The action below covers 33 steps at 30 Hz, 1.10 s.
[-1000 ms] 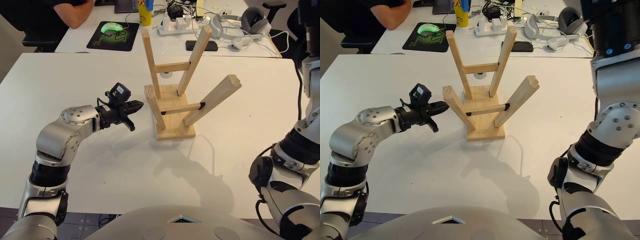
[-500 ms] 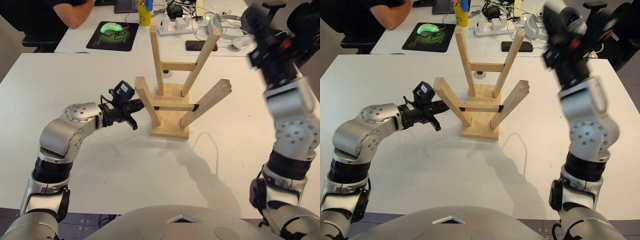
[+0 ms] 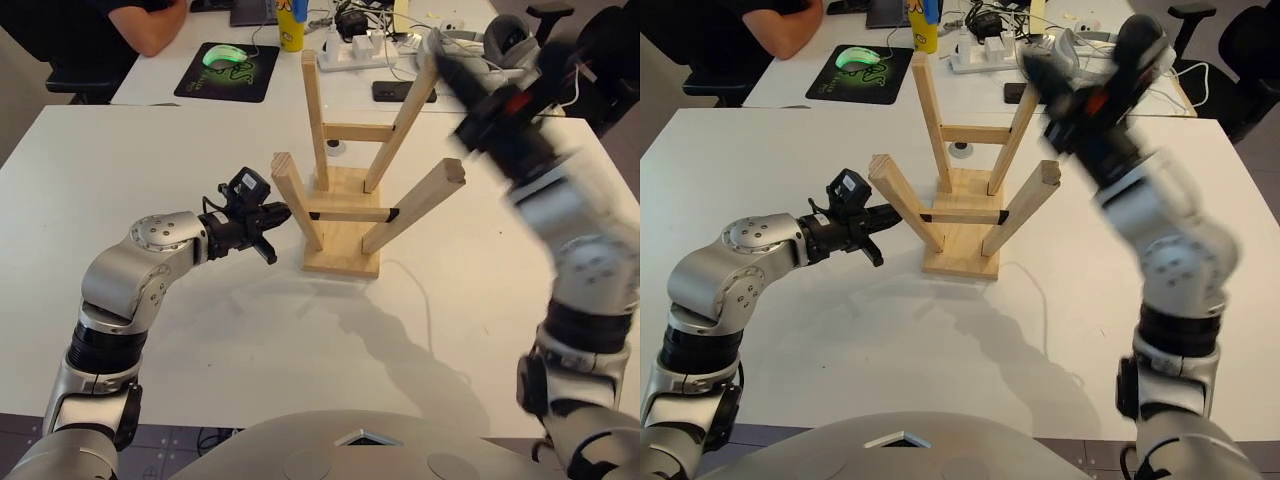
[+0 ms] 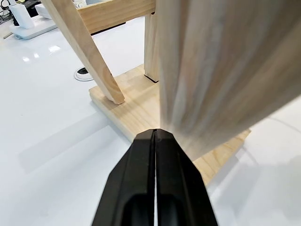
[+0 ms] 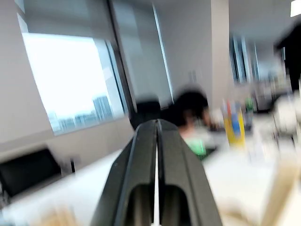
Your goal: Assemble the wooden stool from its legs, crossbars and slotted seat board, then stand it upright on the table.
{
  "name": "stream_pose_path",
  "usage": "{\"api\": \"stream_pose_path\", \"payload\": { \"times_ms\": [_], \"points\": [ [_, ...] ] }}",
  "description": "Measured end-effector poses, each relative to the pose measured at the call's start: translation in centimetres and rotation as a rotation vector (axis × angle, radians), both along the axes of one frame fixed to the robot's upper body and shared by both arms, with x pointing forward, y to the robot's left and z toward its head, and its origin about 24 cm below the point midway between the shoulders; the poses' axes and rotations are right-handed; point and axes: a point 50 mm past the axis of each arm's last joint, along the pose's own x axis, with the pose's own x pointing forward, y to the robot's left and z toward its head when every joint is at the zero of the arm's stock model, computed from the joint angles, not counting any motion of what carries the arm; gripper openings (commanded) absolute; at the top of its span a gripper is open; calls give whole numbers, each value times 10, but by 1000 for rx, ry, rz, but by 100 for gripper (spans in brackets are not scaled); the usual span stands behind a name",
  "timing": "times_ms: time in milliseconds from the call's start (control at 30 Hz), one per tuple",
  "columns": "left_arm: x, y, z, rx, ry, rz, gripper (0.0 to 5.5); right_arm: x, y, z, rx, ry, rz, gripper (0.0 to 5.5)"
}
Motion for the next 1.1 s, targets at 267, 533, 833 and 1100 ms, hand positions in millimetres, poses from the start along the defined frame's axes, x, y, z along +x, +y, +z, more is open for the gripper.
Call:
{"api": "stream_pose_path", "payload": {
  "times_ms": [267,533,833,1100],
  "points": [
    [-4,-21,-8,-11,35,-81,0,-6,-56,88,232,-466,-372,1],
    [-19,-6,-27,-35,-65,322,0,-16,-85,-41,19,92,-593,1],
    [-44,-8,-14,-56,-98,480,0,-60,-26,-90,-99,373,-394,1],
    [-32,-31,16,-129,-182,437,0,-62,-7,-89,-118,418,-337,1]
  ]
}}
